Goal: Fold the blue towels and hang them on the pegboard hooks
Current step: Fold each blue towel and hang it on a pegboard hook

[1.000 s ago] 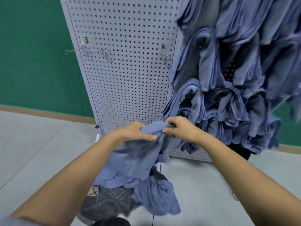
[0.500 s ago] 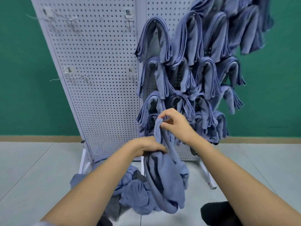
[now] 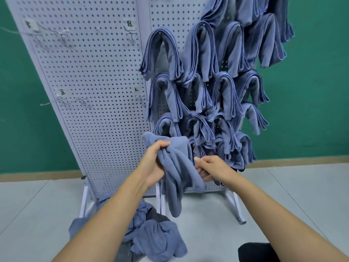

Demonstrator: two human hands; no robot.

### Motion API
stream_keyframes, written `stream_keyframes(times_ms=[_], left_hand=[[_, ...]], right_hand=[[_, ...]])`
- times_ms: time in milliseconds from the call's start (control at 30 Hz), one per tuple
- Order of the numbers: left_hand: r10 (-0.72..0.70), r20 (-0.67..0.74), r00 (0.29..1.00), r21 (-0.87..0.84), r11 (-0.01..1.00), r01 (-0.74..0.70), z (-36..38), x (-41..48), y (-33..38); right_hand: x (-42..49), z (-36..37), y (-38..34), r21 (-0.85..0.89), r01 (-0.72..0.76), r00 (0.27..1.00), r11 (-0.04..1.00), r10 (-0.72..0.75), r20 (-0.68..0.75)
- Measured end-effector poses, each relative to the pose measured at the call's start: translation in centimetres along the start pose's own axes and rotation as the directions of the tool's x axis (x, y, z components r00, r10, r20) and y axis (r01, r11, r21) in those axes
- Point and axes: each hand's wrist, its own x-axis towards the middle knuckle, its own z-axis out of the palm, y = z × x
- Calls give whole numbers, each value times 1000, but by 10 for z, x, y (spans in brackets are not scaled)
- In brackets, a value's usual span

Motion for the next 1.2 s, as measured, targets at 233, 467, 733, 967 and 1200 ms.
stream_keyframes(times_ms=[233,467,733,967,1200], left_hand=[[129,14,992,34,991,-130,11,-1,3],[149,-175,973,278,956,-96,-12,4,11],[215,-492,844,415,910,11,-64,8,13],[-84,-471,878,154,972,176,-76,0,22],[-29,-426,904,174,978,114,-72,-3,31]], right_hand=[[7,11,5,334,-312,936,889,229,266],[15,-2,-12,700,-77,995,710,102,6],[14,-28,-14,630,81,988,772,19,-151],[13,-37,-14,613,64,987,788,40,-153],[15,-38,-4,600,-22,1000,799,10,23]])
